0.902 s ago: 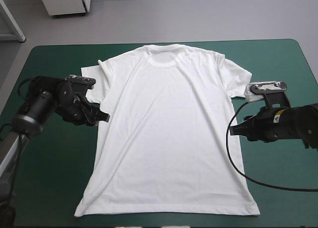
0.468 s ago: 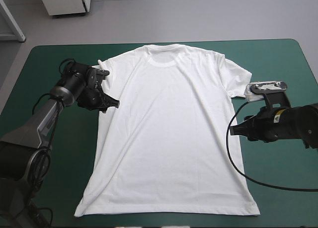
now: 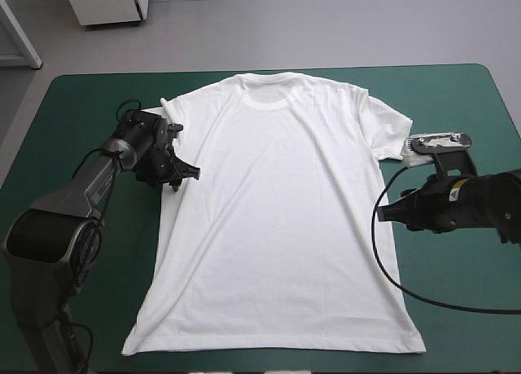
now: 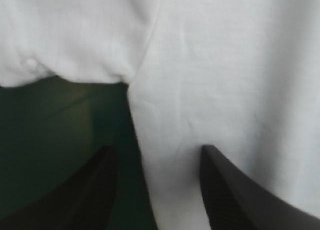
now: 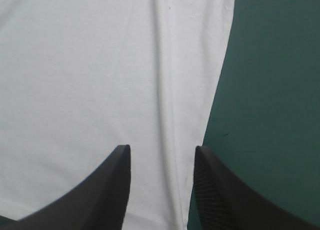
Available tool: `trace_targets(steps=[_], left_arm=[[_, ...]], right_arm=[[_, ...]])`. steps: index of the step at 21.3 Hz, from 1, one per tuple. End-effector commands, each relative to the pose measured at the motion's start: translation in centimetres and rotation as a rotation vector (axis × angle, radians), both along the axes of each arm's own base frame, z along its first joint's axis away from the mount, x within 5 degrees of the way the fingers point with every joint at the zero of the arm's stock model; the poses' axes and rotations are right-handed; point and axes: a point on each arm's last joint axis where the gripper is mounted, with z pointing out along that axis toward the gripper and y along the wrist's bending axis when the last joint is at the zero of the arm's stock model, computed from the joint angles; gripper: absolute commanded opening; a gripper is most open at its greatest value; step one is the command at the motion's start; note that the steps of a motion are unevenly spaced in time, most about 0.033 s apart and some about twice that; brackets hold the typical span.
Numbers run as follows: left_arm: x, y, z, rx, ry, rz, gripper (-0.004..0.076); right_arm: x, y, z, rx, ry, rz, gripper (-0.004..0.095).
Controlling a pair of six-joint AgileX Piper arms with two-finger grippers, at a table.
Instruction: Fold the cloth
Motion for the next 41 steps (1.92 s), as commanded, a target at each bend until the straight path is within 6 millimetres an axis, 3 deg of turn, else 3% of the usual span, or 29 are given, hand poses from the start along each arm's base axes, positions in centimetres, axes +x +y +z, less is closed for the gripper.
trace_targets(steps=[1,2,4,8,11,14,17,22,28,36,38,41], left_arm=[[0.5,0.0,1.6,-0.017,-0.09,0.013,0.0326],[0.6,-0.1,1.4,-0.026,-0.091,0.015,0.0179],[0.7,-0.1,1.2,-0.025,-0.088,0.012,-0.0001],[0.7,-0.1,1.2,-0.023,-0.091,0.012,-0.0009],[0.7,-0.1,1.2,-0.026,-0.097,0.012,-0.0009],[0.7,-0.2,1.2,-0.034,-0.094,0.015,-0.0009],[0.8,-0.2,1.2,-0.04,-0.1,0.022,-0.0009],[0.8,-0.5,1.3,-0.071,-0.109,0.031,-0.0009],[0.8,-0.5,1.3,-0.071,-0.11,0.031,-0.0009],[0.9,-0.7,1.3,-0.101,-0.113,0.039,-0.0009],[0.9,-0.7,1.3,-0.102,-0.113,0.039,-0.0009],[0.9,-0.8,1.3,-0.111,-0.12,0.041,-0.0009]], right_arm=[[-0.2,-0.3,1.3,0.007,-0.078,-0.011,0.0385],[-0.2,-0.4,1.3,-0.002,-0.081,-0.014,0.0382],[-0.1,-0.5,1.3,-0.01,-0.083,-0.016,0.0364],[1.0,-0.6,0.7,-0.05,-0.069,-0.057,0.0353],[5.1,-0.3,-1.2,-0.115,-0.046,-0.107,0.0393],[9.6,-0.5,-3.3,-0.057,0.087,-0.161,0.0484],[14.0,-1.5,-3.8,-0.062,0.088,-0.191,0.0527],[17.9,-1.3,-5.9,-0.058,0.107,-0.199,0.0527],[21.1,-0.8,-10.0,-0.062,0.168,-0.182,0.0525],[23.2,-0.3,-14.6,-0.079,0.244,-0.161,0.0522],[23.5,-0.1,-15.5,-0.073,0.268,-0.159,0.0488],[23.6,0.8,-16.5,-0.072,0.302,-0.139,0.0349]])
